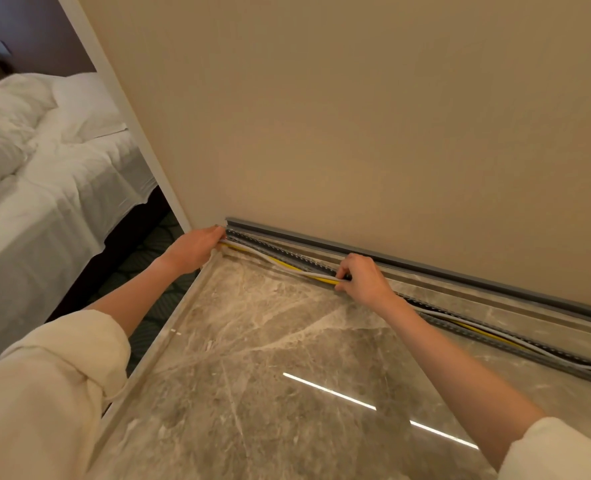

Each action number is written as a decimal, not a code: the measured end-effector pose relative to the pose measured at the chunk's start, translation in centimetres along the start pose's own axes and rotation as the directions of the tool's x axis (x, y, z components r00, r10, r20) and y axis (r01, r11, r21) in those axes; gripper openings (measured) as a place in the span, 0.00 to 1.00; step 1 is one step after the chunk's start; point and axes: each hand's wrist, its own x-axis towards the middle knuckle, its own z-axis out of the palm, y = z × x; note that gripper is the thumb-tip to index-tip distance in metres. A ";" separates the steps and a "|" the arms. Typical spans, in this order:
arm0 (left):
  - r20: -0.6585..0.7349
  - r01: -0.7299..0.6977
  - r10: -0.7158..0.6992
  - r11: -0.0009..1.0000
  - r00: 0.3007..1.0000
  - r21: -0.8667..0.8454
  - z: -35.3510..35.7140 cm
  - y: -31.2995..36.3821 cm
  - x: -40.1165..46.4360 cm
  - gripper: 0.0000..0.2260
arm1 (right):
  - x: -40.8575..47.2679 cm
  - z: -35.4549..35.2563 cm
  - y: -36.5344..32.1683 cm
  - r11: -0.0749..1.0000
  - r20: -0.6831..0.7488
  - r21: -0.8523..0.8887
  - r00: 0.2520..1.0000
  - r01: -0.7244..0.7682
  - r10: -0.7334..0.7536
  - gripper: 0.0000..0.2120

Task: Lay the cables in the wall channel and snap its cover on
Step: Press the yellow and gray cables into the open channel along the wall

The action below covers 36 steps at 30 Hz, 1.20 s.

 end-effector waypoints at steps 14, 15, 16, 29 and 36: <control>0.075 -0.204 0.193 0.959 0.978 0.195 -4.6 -0.5 4.1 0.06 | 0.5 -0.4 -0.6 0.998 0.064 -0.052 0.997 -0.030 0.034 0.07; 0.074 -0.211 0.200 0.956 0.977 0.205 -4.7 -0.5 4.3 0.05 | 0.5 -0.4 -0.5 0.998 0.068 -0.055 0.997 -0.031 0.035 0.07; 0.071 -0.215 0.204 0.952 0.976 0.217 -4.7 -0.5 4.5 0.04 | 0.6 -0.4 -0.5 0.998 0.072 -0.056 0.997 -0.033 0.037 0.07; 0.023 -0.036 0.034 0.995 0.999 0.098 -3.0 -0.9 4.6 0.04 | 0.9 -0.6 -0.1 1.000 0.101 0.000 0.995 -0.025 0.025 0.08; -0.054 -0.009 0.009 1.000 0.998 -0.004 -2.3 0.2 3.8 0.08 | 1.2 -0.6 0.4 0.998 0.080 0.057 0.996 -0.034 0.029 0.09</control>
